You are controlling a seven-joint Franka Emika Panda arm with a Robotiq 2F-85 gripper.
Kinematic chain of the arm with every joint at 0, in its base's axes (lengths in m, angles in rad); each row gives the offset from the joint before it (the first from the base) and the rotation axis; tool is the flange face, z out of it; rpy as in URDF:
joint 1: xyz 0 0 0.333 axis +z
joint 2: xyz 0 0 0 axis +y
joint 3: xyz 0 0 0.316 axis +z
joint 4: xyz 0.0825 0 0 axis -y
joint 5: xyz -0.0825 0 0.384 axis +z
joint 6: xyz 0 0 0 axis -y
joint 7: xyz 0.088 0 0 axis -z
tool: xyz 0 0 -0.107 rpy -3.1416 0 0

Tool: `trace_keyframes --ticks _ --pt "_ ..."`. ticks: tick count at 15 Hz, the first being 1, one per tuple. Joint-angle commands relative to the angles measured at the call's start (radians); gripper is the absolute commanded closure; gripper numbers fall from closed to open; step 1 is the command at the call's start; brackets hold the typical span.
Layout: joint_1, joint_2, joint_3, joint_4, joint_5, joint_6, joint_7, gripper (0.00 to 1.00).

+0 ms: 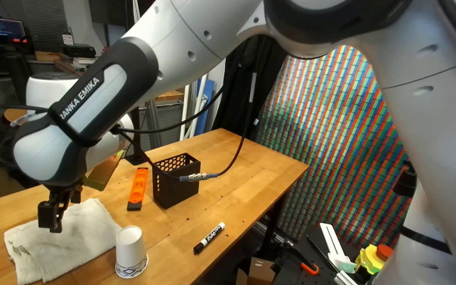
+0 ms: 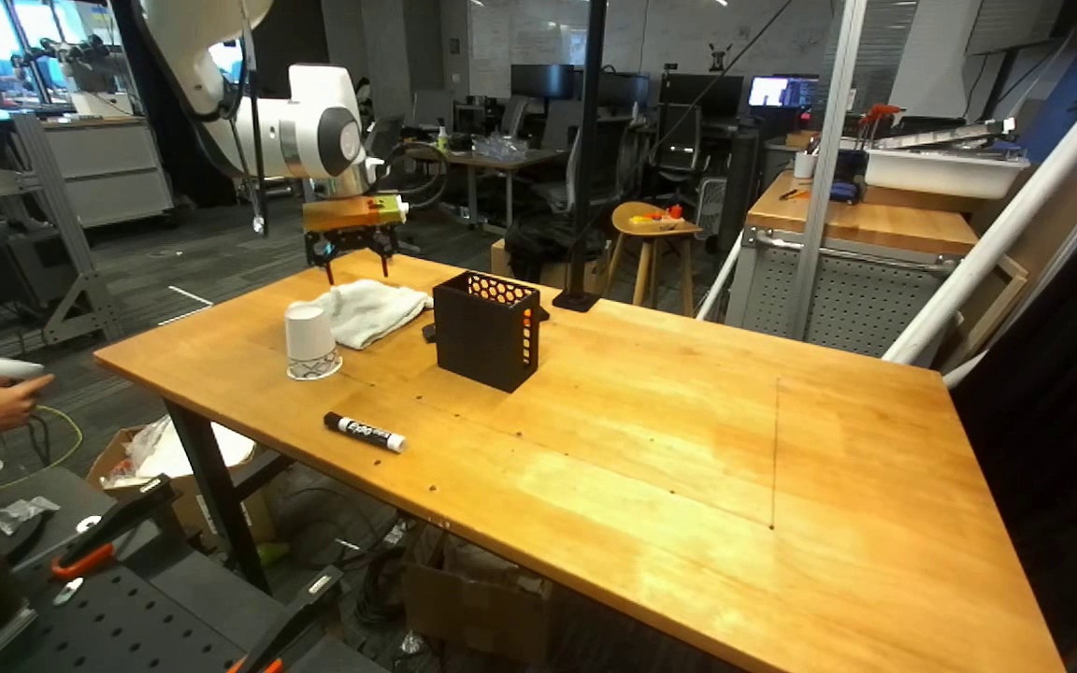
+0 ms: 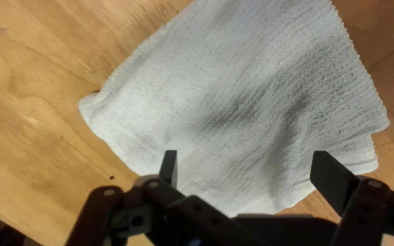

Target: Put the towel inside the black object

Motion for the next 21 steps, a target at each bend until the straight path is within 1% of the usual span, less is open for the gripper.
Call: trace_keyframes --ticks 1,4,6,7,8,10,11,13,16,17,18,19,21 --pt "0.013 0.144 0.018 0.142 -0.028 0.003 -0.045 0.0" --pt "0.015 0.219 0.029 0.194 -0.03 -0.011 -0.083 0.0" --pt "0.006 0.248 0.041 0.207 -0.026 -0.018 -0.115 0.0" --pt "0.003 0.248 0.046 0.208 -0.023 -0.023 -0.122 0.08" --pt "0.0 0.243 0.049 0.197 -0.023 -0.022 -0.13 0.26" --pt "0.0 0.197 0.054 0.146 -0.023 -0.03 -0.129 0.41" --pt "-0.001 0.175 0.058 0.12 -0.022 -0.031 -0.127 0.5" --pt "-0.012 0.118 0.072 0.049 -0.009 -0.026 -0.115 0.64" --pt "-0.028 0.032 0.079 -0.055 -0.004 -0.004 -0.097 0.89" --pt "-0.032 0.006 0.079 -0.084 -0.002 0.003 -0.091 0.95" --pt "-0.037 -0.024 0.078 -0.116 0.0 0.009 -0.082 0.99" --pt "-0.042 -0.05 0.077 -0.146 0.004 0.013 -0.073 1.0" --pt "-0.053 -0.101 0.077 -0.207 0.012 0.024 -0.055 0.97"
